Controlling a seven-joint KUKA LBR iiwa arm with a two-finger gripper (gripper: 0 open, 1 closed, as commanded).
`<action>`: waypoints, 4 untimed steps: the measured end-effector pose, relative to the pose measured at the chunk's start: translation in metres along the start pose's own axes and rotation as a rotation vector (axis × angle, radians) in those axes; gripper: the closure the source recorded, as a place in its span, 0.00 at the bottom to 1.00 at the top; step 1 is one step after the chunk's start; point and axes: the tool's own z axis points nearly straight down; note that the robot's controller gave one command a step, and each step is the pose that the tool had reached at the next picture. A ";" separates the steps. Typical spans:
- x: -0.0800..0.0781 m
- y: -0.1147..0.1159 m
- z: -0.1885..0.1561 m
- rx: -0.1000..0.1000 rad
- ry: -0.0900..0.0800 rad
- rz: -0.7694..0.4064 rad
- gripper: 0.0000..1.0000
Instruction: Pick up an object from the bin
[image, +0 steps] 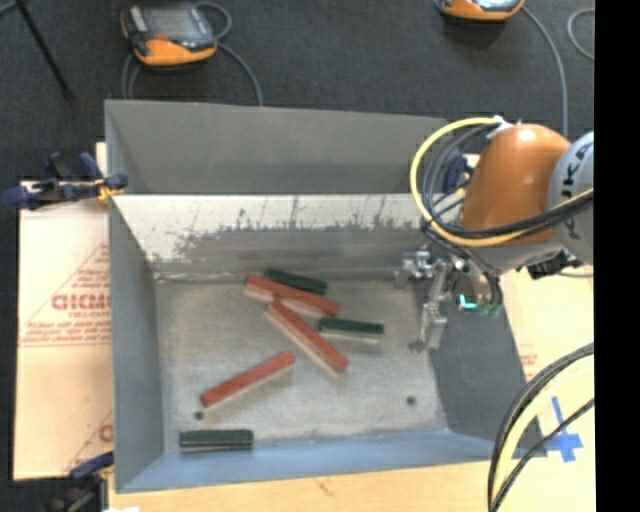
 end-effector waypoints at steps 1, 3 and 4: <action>-0.002 0.000 -0.005 0.001 -0.008 -0.003 0.00; -0.030 0.059 0.079 -0.002 -0.002 0.077 0.00; -0.046 0.070 0.059 -0.002 -0.008 0.221 0.00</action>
Offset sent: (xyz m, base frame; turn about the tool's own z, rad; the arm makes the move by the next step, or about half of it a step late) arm 0.0287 0.0644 -0.0884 0.1038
